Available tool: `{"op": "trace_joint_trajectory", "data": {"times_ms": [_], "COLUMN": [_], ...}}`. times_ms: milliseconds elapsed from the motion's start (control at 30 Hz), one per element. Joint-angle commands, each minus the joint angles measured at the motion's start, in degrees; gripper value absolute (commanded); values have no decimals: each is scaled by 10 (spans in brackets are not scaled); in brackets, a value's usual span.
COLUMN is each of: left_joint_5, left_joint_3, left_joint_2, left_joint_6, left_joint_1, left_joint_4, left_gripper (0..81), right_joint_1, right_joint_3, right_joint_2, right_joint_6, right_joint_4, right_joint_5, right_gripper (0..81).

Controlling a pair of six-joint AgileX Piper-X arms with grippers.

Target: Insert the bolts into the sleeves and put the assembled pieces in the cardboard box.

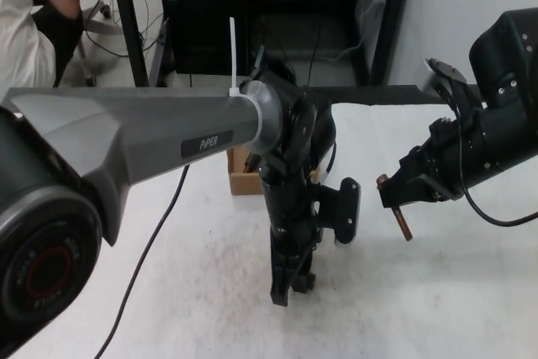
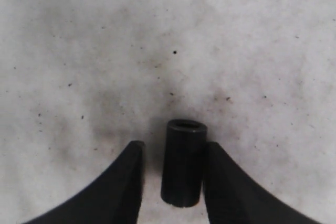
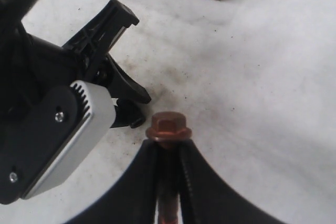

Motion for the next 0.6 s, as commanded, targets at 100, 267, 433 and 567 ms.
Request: {"op": "trace_joint_trajectory", "data": {"times_ms": [100, 267, 433, 567], "left_joint_5": [4, 56, 59, 38], "left_joint_3": [0, 0, 0, -1], "left_joint_2": [2, 2, 2, -4], "left_joint_6": [0, 3, -28, -83], "left_joint_1": [-3, -6, -17, -17], "left_joint_4": [0, 2, 2, 2], "left_gripper": [349, 168, 0, 0], "right_joint_1": [1, 1, 0, -7], "right_joint_3": [0, 0, 0, 0], "right_joint_2": [-10, -10, -10, -10], "right_joint_6": [-6, -9, -9, -3], "right_joint_4": [-2, -2, -2, 0], "right_joint_5": [-8, -8, -1, 0], "right_gripper": [8, 8, 8, 8]}}
